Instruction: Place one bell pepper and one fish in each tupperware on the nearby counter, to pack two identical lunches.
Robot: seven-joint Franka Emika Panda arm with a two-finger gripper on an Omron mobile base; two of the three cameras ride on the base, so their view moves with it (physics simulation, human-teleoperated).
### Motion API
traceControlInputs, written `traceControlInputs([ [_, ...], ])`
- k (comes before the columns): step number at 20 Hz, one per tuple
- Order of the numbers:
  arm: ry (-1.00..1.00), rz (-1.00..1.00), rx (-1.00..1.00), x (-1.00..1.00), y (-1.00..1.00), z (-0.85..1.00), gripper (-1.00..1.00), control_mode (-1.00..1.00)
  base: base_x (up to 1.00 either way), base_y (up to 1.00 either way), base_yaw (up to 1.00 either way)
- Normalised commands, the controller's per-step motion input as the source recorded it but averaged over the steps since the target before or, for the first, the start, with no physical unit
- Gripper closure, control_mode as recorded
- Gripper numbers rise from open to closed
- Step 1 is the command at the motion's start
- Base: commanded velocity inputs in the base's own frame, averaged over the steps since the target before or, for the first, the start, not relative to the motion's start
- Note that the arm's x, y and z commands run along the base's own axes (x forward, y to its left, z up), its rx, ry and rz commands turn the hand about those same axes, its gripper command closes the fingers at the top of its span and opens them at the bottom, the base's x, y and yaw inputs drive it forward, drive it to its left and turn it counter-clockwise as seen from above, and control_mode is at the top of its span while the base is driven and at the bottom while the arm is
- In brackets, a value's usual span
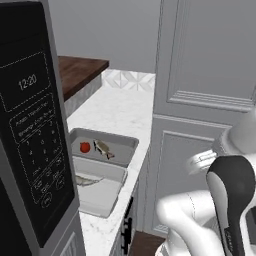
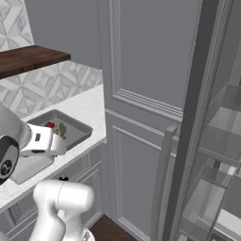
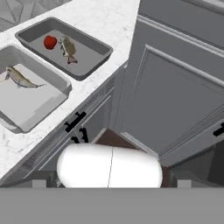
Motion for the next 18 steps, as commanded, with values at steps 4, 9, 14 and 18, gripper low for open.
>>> traceControlInputs([
  [4, 0.00, 0.00, 0.00, 0.00, 0.00, 0.00, -1.00, 1.00, -0.89, 0.00, 0.00],
  [9, 0.00, 0.00, 0.00, 0.00, 0.00, 0.00, -1.00, 1.00, -0.84, -0.44, -0.07],
  [14, 0.00, 0.00, 0.00, 0.00, 0.00, 0.00, -1.00, 1.00, -0.45, -0.79, -0.16],
  [18, 0.00, 0.00, 0.00, 0.00, 0.00, 0.00, -1.00, 1.00, -0.73, -0.22, -0.22],
])
